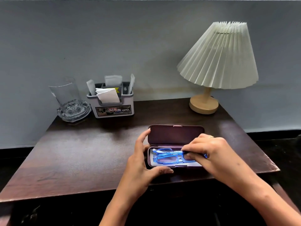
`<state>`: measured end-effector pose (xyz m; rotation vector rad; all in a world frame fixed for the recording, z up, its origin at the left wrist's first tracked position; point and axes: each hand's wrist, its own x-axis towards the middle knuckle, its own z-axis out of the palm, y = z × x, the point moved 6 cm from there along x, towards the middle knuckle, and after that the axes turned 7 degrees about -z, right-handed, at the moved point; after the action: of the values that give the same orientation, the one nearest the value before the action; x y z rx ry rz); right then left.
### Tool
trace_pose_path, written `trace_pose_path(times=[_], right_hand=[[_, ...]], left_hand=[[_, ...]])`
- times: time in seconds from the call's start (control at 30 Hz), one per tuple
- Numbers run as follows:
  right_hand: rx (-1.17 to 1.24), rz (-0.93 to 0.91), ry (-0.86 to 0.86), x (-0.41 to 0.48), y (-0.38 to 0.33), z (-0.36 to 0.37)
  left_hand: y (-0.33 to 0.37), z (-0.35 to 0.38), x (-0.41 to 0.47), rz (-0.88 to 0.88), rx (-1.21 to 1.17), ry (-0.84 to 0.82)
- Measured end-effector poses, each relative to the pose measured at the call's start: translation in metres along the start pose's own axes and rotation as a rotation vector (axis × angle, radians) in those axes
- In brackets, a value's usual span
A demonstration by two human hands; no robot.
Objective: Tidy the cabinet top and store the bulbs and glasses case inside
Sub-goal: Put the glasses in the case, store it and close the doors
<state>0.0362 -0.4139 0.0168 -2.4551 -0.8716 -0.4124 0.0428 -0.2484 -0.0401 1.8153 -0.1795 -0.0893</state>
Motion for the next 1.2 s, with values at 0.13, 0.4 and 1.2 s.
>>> trace_pose_path(times=[0.13, 0.4, 1.2], right_hand=[[-0.011, -0.018, -0.035, -0.003, 0.001, 0.005], [0.024, -0.011, -0.068, -0.006, 0.005, 0.010], [0.749, 0.231, 0.271, -0.036, 0.038, 0.010]], left_hand=[[0.000, -0.001, 0.000, -0.008, -0.014, 0.003], [-0.003, 0.001, 0.002, -0.001, -0.015, -0.003], [0.006, -0.003, -0.004, -0.014, -0.157, 0.001]])
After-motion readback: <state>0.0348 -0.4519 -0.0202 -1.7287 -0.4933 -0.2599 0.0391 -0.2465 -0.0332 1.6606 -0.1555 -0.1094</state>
